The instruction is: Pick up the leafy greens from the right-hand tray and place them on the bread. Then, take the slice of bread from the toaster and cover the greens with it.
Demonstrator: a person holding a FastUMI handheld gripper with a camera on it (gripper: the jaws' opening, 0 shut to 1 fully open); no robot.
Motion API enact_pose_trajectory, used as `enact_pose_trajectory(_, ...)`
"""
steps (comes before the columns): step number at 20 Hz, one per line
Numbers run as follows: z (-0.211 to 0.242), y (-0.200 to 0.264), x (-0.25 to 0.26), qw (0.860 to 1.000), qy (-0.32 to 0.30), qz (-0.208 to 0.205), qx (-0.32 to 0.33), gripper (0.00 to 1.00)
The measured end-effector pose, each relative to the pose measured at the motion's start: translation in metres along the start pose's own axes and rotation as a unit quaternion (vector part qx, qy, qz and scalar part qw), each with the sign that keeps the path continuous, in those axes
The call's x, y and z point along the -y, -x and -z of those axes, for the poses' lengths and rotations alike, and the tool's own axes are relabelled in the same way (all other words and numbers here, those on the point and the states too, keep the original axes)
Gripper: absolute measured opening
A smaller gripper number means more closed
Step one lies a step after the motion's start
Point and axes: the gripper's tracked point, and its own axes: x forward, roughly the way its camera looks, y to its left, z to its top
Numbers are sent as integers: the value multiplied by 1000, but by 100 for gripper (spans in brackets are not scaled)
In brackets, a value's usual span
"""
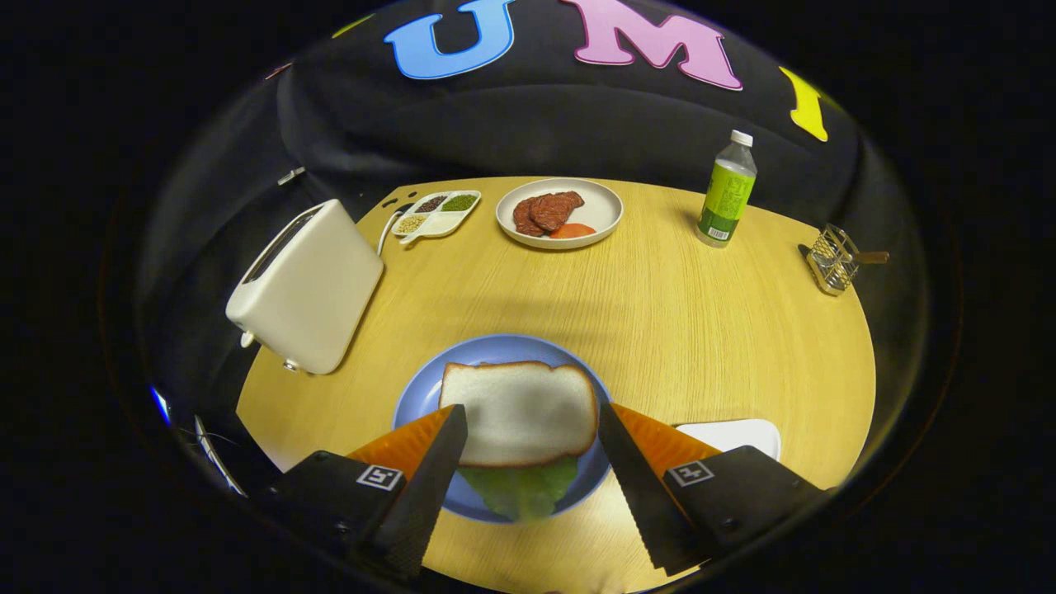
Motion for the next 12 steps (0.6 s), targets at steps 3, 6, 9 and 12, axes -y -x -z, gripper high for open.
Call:
enact_pose_trajectory(3,-26,26,-3,999,27,3,45,100)
enact_pose_trajectory(6,-66,55,-6,992,50,2,116,100)
enact_pose_trajectory(9,-105,98,-10,979,67,5,195,100)
enact_pose_trajectory(12,-138,143,-6,963,59,17,262,99)
